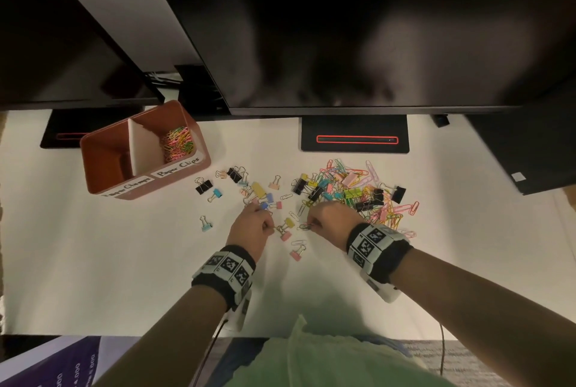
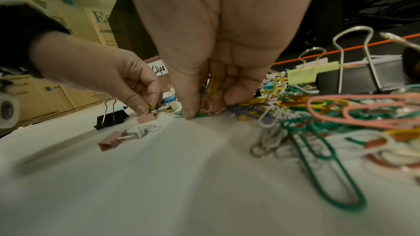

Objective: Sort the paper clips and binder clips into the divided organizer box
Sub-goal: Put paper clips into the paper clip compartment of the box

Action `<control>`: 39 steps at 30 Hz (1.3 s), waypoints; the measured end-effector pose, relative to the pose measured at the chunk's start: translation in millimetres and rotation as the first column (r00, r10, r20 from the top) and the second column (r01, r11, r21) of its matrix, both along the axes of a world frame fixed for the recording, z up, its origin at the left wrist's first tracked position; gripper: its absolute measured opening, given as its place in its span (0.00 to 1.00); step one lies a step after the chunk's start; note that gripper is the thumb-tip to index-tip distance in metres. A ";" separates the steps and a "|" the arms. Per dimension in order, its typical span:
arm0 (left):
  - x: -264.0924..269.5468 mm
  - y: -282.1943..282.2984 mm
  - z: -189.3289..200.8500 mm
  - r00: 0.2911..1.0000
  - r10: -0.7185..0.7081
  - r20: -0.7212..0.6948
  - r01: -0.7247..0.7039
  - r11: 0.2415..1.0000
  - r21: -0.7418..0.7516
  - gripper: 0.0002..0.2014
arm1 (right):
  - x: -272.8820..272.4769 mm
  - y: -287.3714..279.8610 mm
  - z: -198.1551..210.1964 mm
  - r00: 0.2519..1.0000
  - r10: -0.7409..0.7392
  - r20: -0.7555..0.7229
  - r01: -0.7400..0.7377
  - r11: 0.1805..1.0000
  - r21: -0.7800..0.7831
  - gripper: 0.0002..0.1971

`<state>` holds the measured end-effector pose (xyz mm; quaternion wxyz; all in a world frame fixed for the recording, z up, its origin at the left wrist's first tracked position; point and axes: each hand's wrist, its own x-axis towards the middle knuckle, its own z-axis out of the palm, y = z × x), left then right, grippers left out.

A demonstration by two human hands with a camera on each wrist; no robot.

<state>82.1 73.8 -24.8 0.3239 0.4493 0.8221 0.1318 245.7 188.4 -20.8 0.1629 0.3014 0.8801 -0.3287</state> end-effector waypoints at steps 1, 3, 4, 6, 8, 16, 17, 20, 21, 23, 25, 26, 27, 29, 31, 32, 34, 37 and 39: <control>-1.7 -0.7 1.0 1.000 0.005 0.001 -0.005 1.000 0.009 0.01 | -0.4 -0.1 0.5 1.000 0.001 0.003 -0.001 1.000 0.000 0.08; -3.9 -2.2 2.6 1.000 0.015 -0.008 -0.015 1.000 0.018 0.02 | 0.1 0.1 1.1 1.000 -0.001 0.007 0.001 1.000 -0.008 0.08; -4.3 -2.8 3.4 1.000 0.022 -0.010 -0.021 1.000 0.015 0.03 | 0.7 0.5 1.5 1.000 -0.002 0.007 0.002 1.000 -0.016 0.08; -4.1 -2.5 4.4 1.000 0.019 -0.015 -0.019 1.000 0.007 0.04 | 2.3 1.0 2.5 1.000 -0.001 0.008 0.001 1.000 -0.030 0.07; -2.4 -0.7 5.6 1.000 0.010 -0.026 -0.010 1.000 -0.011 0.03 | 3.3 1.2 4.3 1.000 0.001 0.001 -0.001 0.999 -0.039 0.07; -9.3 3.7 14.7 0.992 -0.127 0.024 0.129 0.990 -0.065 0.10 | 2.0 0.0 8.4 1.000 0.012 -0.016 -0.013 0.999 -0.050 0.06; -11.7 4.0 16.5 0.983 -0.180 0.022 0.182 0.979 -0.096 0.11 | 2.5 0.1 8.1 1.000 0.007 -0.026 -0.008 0.999 -0.053 0.06; -16.9 9.4 19.4 0.930 -0.363 -0.056 0.347 0.918 -0.192 0.09 | 3.9 -0.4 7.5 0.999 0.001 -0.032 -0.002 0.999 -0.048 0.07; -17.7 12.2 19.6 0.905 -0.418 -0.085 0.393 0.894 -0.216 0.08 | 4.3 -0.5 7.0 0.999 0.000 -0.032 -0.002 0.999 -0.043 0.07; -18.4 18.0 18.7 0.858 -0.501 -0.115 0.461 0.849 -0.258 0.08 | 5.3 0.1 5.5 0.999 -0.015 -0.033 0.013 0.999 -0.041 0.07; -18.6 22.2 18.8 0.804 -0.576 -0.146 0.518 0.800 -0.303 0.08 | 7.3 2.2 3.8 0.998 -0.051 -0.045 0.049 0.998 -0.036 0.07; -18.5 23.4 17.9 0.776 -0.608 -0.168 0.542 0.779 -0.315 0.08 | 8.6 3.5 3.2 0.997 -0.066 -0.051 0.065 0.997 -0.029 0.07; -18.4 23.9 16.4 0.749 -0.637 -0.181 0.564 0.757 -0.330 0.07 | 10.2 4.7 2.6 0.995 -0.077 -0.060 0.076 0.997 -0.020 0.07; -17.1 22.8 15.1 0.715 -0.675 -0.182 0.591 0.723 -0.357 0.07 | 12.6 6.5 1.9 0.993 -0.092 -0.080 0.092 0.996 -0.006 0.07; -16.6 20.6 14.9 0.746 -0.650 -0.149 0.587 0.746 -0.315 0.05 | 13.6 7.2 2.2 0.991 -0.097 -0.089 0.097 0.995 0.001 0.06; -17.0 20.8 15.9 0.784 -0.609 -0.122 0.569 0.783 -0.251 0.04 | 13.8 7.8 2.6 0.992 -0.094 -0.086 0.095 0.995 0.007 0.05; -16.4 25.2 20.3 0.867 -0.495 -0.047 0.492 0.868 -0.068 0.05 | 15.0 9.6 3.8 0.993 -0.088 -0.077 0.090 0.996 0.028 0.05; -5.7 42.8 21.1 0.913 -0.407 0.034 0.405 0.913 0.042 0.13 | 19.0 14.4 6.7 0.993 -0.102 -0.064 0.105 0.994 0.043 0.06; 5.9 54.7 15.7 0.924 -0.372 0.091 0.373 0.928 0.009 0.16 | 22.4 18.1 8.4 0.992 -0.117 -0.051 0.120 0.992 0.045 0.07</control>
